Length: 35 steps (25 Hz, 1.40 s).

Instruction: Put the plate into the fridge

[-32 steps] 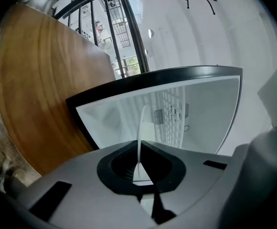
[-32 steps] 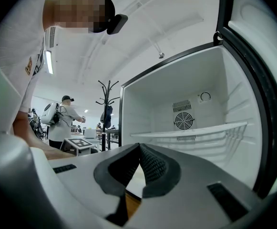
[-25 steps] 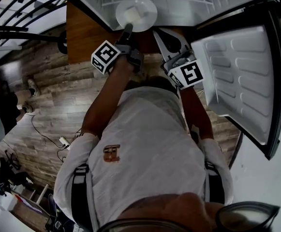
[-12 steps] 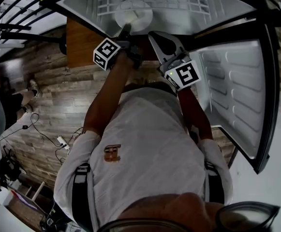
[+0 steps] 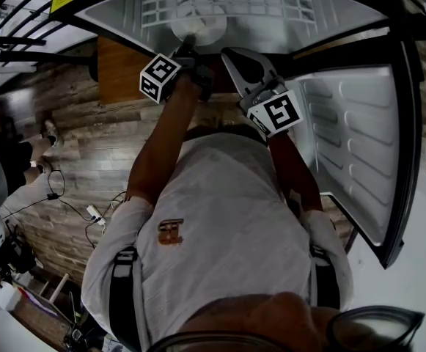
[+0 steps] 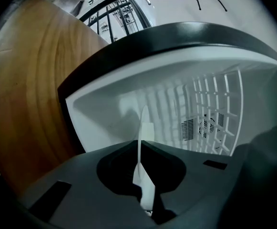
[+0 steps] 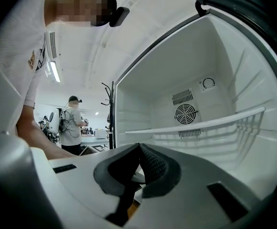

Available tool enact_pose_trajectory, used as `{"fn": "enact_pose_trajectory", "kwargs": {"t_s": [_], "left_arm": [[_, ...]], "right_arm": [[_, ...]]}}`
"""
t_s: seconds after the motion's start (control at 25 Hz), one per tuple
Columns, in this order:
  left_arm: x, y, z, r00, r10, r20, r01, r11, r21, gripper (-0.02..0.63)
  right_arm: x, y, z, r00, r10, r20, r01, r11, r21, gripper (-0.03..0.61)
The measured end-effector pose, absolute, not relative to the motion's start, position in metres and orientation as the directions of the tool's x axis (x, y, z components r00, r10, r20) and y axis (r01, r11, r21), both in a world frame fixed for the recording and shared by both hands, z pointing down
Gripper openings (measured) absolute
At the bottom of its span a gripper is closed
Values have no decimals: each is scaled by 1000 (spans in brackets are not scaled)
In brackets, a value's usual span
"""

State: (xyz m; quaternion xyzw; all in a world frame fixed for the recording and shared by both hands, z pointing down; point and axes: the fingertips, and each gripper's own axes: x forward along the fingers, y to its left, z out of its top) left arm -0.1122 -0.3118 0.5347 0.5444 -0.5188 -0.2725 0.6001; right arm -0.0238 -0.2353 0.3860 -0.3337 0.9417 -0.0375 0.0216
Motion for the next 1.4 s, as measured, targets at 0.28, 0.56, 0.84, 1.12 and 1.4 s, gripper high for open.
{"fn": "enact_pose_trajectory", "kwargs": {"t_s": [0.28, 0.56, 0.84, 1.12, 1.4], "left_arm": [[-108, -314, 541, 301, -880, 366, -270, 289, 918, 25], [-108, -314, 546, 284, -867, 410, -311, 321, 894, 25], [-107, -317, 545, 274, -855, 440, -415, 307, 856, 26], [-104, -313, 542, 281, -833, 477, -515, 289, 807, 57], [-91, -308, 543, 364, -786, 500, -590, 221, 776, 164]], "right_arm": [[-18, -234, 387, -777, -630, -17, -626, 774, -90, 32], [-16, -235, 388, -783, -622, -20, -617, 781, -98, 32], [-17, -235, 392, -791, -611, -26, -606, 788, -110, 32], [-14, -235, 392, -794, -608, -29, -602, 791, -108, 32], [-13, -232, 393, -794, -608, -26, -601, 790, -117, 32]]}}
